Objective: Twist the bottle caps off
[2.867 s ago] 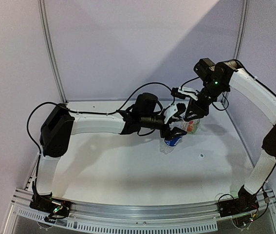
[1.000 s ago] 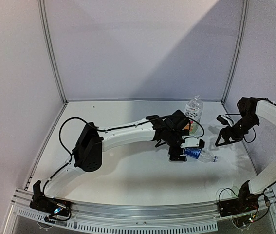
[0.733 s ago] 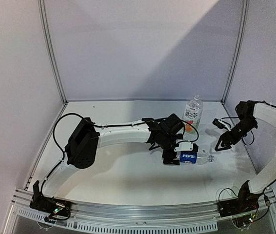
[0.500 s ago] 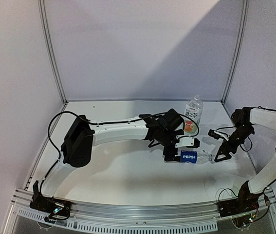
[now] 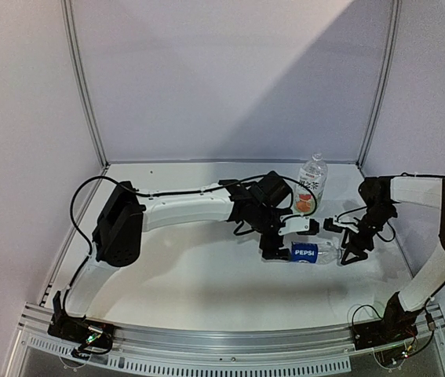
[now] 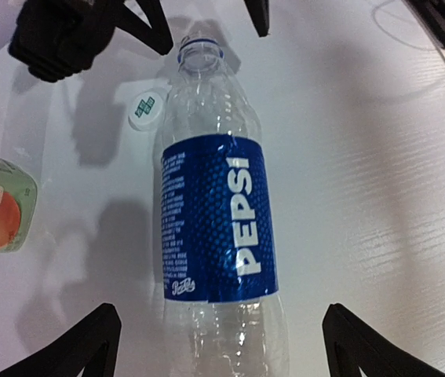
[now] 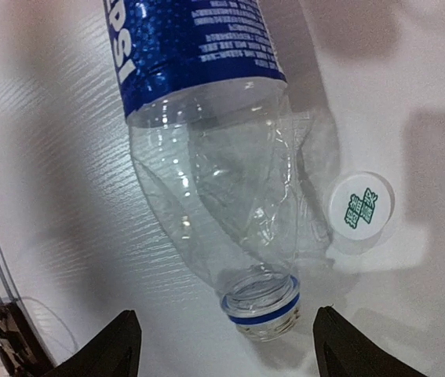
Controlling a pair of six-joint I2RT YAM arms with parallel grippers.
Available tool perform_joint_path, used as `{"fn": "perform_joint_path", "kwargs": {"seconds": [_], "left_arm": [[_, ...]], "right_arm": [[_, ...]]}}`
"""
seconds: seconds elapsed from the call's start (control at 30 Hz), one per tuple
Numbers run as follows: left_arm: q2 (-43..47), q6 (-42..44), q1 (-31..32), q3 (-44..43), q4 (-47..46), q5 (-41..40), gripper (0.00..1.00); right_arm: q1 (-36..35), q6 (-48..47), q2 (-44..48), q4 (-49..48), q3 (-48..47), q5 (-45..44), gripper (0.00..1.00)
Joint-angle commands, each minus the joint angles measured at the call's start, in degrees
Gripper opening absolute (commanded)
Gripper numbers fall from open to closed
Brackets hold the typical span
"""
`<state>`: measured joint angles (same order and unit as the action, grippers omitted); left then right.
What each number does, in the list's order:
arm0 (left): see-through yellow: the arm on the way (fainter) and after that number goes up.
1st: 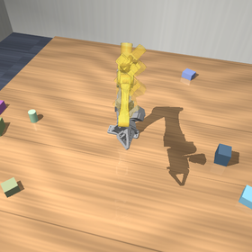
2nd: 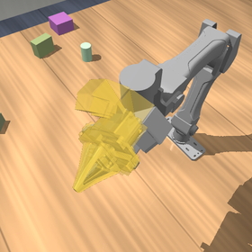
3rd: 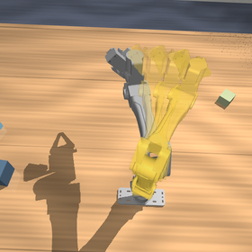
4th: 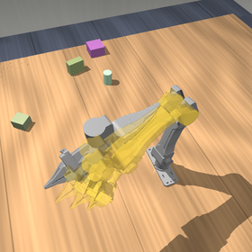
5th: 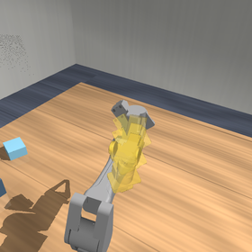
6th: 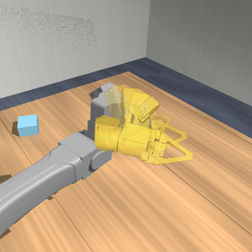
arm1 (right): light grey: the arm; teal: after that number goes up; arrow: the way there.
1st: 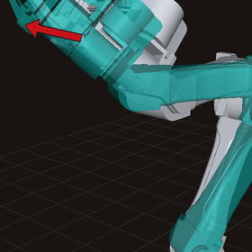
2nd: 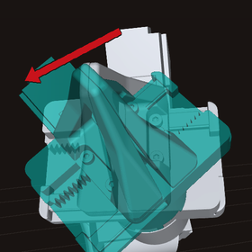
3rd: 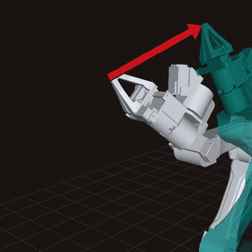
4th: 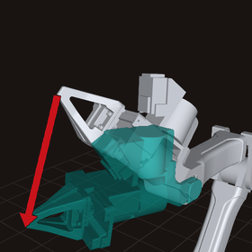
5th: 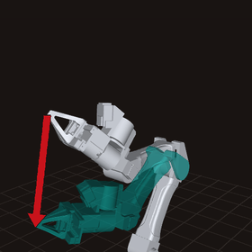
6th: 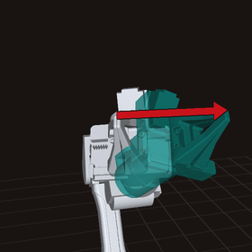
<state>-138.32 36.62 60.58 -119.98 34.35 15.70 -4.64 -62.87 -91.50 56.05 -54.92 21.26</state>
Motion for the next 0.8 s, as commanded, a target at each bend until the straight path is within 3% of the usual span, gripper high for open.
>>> {"fn": "perform_joint_path", "kwargs": {"seconds": [0.0, 0.17, 0.3, 0.43, 0.63, 0.77], "left_arm": [[4.45, -0.47, -1.44, 1.93, 1.58, 1.61, 0.92], [4.86, 1.55, -1.84, 1.47, 3.2, 2.02, 0.9], [4.26, 6.15, -2.0, -1.8, 9.7, 2.64, 0.82], [5.6, 9.07, -2.62, -1.85, 14.61, 1.49, 0.8], [8.23, 15.11, -3.26, -1.04, 18.28, -2.26, 0.82], [9.34, 18.18, -3.45, -0.43, 17.74, -4.27, 0.85]], "right_arm": [[-1.09, -6.55, -2.93, -3.57, -0.65, -1.18, 0.73], [-2.87, -7.47, -4.69, -6.43, -0.1, -2.57, 0.58], [-3.95, -8.18, -4.78, -6.49, 1.18, -4.56, 0.48], [-4.35, -6.61, -3.35, -2.19, -0.39, -5.56, 0.18], [-9.36, -3.0, 1.66, 11.45, -8.55, -7.61, 0.15], [-16.48, 6.32, 0.56, 22.69, -19.91, -7.72, 0.15]]}}
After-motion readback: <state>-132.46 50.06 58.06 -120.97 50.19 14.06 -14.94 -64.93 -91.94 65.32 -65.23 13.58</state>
